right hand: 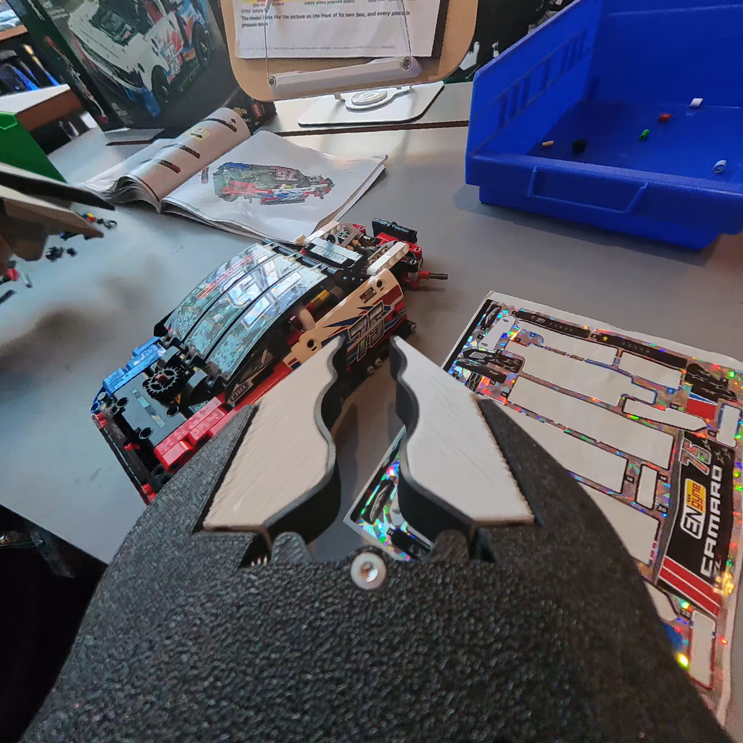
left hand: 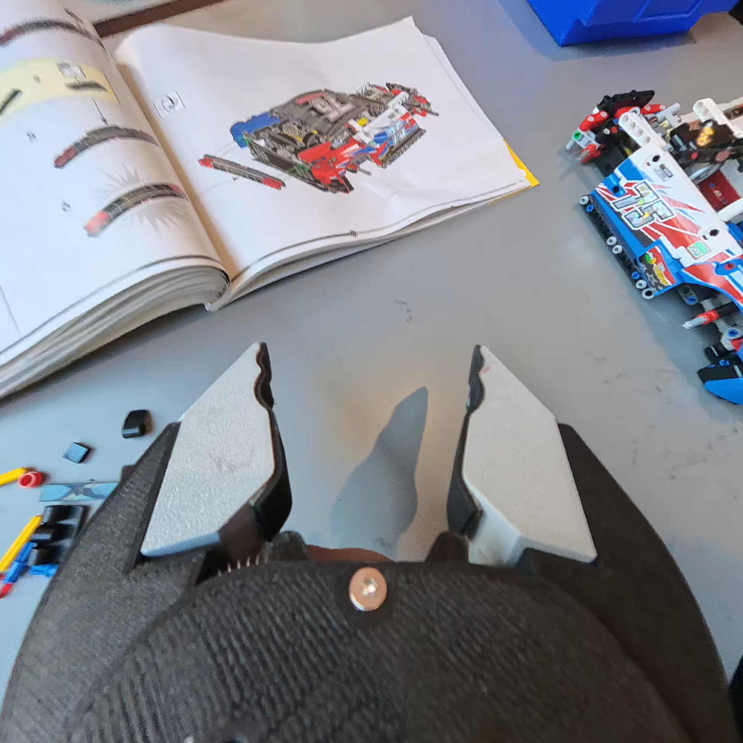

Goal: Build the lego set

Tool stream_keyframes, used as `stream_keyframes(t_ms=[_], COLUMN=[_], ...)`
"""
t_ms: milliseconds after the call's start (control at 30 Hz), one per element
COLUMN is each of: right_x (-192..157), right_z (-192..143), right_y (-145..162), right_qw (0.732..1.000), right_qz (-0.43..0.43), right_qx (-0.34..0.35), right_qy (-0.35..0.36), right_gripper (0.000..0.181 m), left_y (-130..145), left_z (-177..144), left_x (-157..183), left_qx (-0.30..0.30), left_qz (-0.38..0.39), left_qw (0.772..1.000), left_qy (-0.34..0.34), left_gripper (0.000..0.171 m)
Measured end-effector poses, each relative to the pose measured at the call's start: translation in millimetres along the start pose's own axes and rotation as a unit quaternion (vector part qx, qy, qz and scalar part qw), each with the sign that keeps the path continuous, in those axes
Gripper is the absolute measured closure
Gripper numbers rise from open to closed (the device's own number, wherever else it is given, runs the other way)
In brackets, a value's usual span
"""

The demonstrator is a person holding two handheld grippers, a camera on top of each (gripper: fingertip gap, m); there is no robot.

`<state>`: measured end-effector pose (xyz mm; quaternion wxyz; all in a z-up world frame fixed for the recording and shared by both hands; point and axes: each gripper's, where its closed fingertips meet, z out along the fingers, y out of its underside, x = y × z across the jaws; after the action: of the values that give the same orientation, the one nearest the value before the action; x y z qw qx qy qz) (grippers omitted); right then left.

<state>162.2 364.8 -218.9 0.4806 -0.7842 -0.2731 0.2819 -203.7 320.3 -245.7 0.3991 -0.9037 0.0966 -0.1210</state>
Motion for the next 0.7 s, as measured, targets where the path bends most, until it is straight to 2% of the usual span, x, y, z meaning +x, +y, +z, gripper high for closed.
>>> stream_keyframes(t_ms=[267,433,700], right_x=[-5,-6,-10], right_z=[5,4,6], right_y=[4,8,15], right_qw=[1.0,0.999,0.997], right_qz=[-0.002,-0.008,0.006], right_qx=[-0.01,-0.022,-0.038], right_qy=[-0.021,-0.037,-0.06], right_gripper=[0.161,0.161,0.156], left_y=[27,44,73], left_z=[4,4,-5], left_x=[21,51,79], left_qx=[-0.03,-0.048,-0.071], left_qz=[-0.007,-0.008,0.039], left_qw=[0.999,0.998,0.996], left_qy=[0.018,0.027,-0.024], left_gripper=[0.076,0.077,0.076])
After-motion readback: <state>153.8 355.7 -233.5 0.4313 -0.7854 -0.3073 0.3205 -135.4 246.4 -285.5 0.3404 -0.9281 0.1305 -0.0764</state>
